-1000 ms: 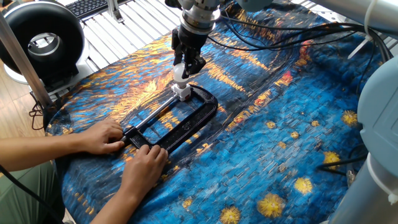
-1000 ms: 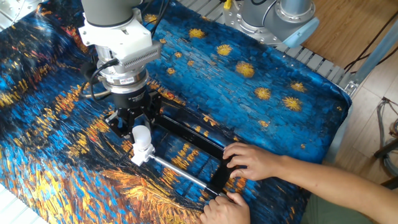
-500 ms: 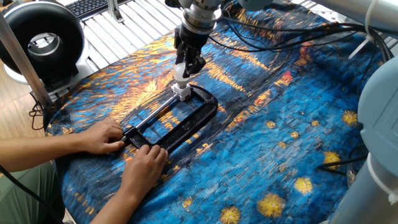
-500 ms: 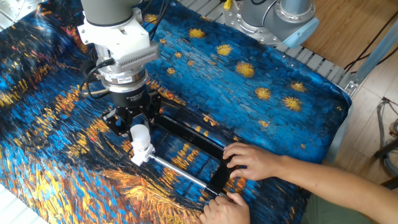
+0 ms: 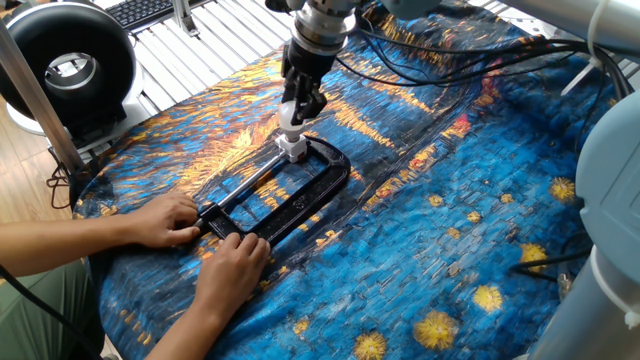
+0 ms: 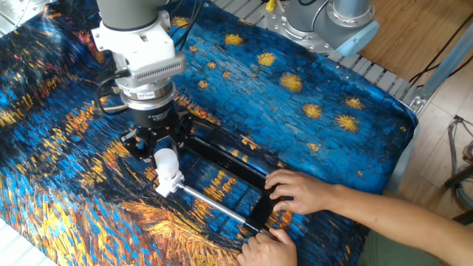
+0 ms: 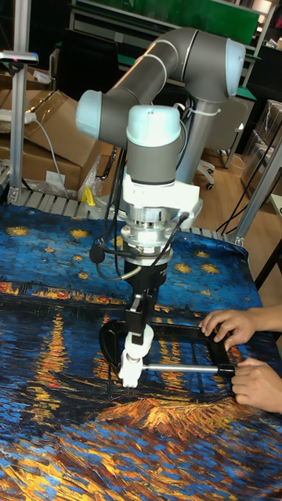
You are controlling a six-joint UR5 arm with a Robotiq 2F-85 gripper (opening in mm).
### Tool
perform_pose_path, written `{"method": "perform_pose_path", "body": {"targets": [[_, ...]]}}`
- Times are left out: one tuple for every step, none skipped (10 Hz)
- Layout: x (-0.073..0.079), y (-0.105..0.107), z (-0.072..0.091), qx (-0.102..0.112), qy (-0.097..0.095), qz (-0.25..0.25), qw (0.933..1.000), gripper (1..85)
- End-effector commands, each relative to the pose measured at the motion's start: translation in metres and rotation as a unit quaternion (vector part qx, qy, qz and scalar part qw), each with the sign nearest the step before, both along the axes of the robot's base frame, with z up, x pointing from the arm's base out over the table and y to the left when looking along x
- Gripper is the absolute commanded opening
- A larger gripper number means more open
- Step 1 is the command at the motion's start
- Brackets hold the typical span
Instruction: Install the light bulb by rotating it
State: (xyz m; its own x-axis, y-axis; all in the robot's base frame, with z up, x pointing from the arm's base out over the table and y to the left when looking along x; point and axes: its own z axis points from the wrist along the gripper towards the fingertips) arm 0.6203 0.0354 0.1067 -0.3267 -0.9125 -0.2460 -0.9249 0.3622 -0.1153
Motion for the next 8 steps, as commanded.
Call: {"method": "perform_pose_path", "body": {"targets": [[0.0028, 0.0029, 0.0005, 0.017, 0.002, -0.04, 0.999, 1.0], [0.0043, 0.0028, 0.0008, 0.019, 0.0, -0.049, 0.9986, 1.0], [0.0051, 0.0017, 0.0009, 0.02, 0.0, -0.06, 0.998, 1.0], [0.0054, -0.0012, 0.0003, 0.018, 0.001, -0.074, 0.9971, 1.0], [0.0054, -0.0018, 0.0001, 0.023, 0.004, -0.094, 0.9953, 1.0], [0.0048, -0.001, 0.0001, 0.029, 0.007, -0.112, 0.9933, 1.0], [0.0061, -0.0008, 0.0005, 0.034, 0.008, -0.13, 0.9909, 1.0], [0.0084, -0.002, 0.0007, 0.036, 0.006, -0.147, 0.9885, 1.0]]}}
